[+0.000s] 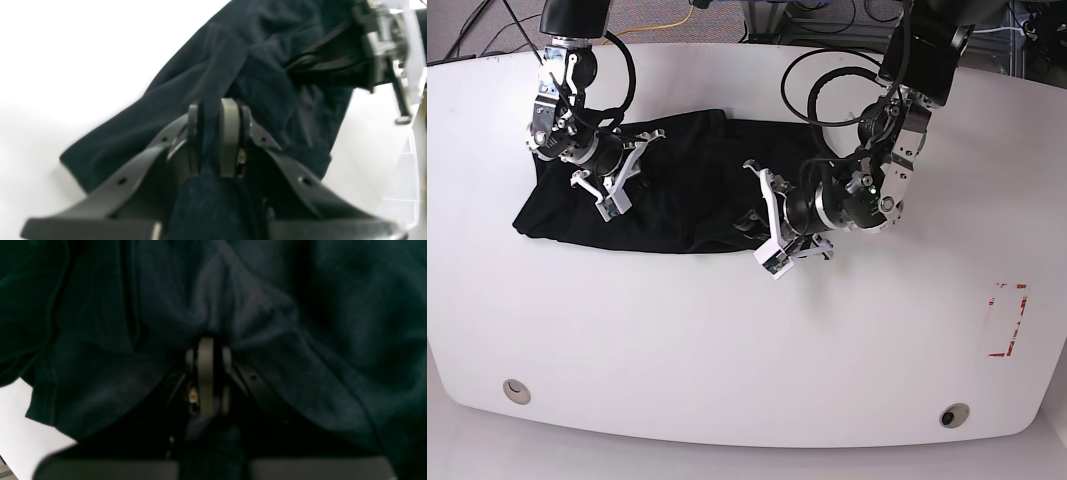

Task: Layout the t-shirt on the table in an organized manner, then fold the t-shirt properly
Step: 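Grasp the new folded edge with the left gripper, then pull both folded ends apart with both grippers to square the bundle, then fold the shirt end held by the right gripper toward the left gripper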

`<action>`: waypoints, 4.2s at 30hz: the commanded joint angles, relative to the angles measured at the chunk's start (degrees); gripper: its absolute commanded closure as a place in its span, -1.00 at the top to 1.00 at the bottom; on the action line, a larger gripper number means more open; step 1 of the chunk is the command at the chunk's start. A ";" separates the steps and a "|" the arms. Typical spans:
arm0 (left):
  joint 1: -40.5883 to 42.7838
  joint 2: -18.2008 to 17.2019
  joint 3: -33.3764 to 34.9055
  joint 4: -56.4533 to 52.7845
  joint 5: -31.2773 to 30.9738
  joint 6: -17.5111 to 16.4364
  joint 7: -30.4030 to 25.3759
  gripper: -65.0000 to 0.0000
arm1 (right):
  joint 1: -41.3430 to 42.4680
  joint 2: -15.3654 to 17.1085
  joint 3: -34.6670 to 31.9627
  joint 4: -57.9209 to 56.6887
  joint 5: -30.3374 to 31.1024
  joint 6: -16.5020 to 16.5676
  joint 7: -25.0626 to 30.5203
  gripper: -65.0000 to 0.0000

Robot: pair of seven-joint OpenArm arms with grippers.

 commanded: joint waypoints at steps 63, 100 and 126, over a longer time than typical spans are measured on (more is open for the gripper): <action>9.45 -15.49 -3.36 -14.44 -0.54 -0.08 -7.31 -0.78 | 13.45 2.37 28.33 9.73 19.72 -0.07 -31.60 1.00; 11.47 -15.76 -8.11 -13.30 -0.54 -5.18 -6.16 -0.77 | 6.86 7.83 21.74 -18.05 38.80 -0.07 -31.60 1.00; 12.88 -15.76 -8.11 -13.21 -0.45 -5.18 -6.16 -0.78 | 7.65 8.79 16.64 -15.50 38.62 -0.07 -25.75 -0.99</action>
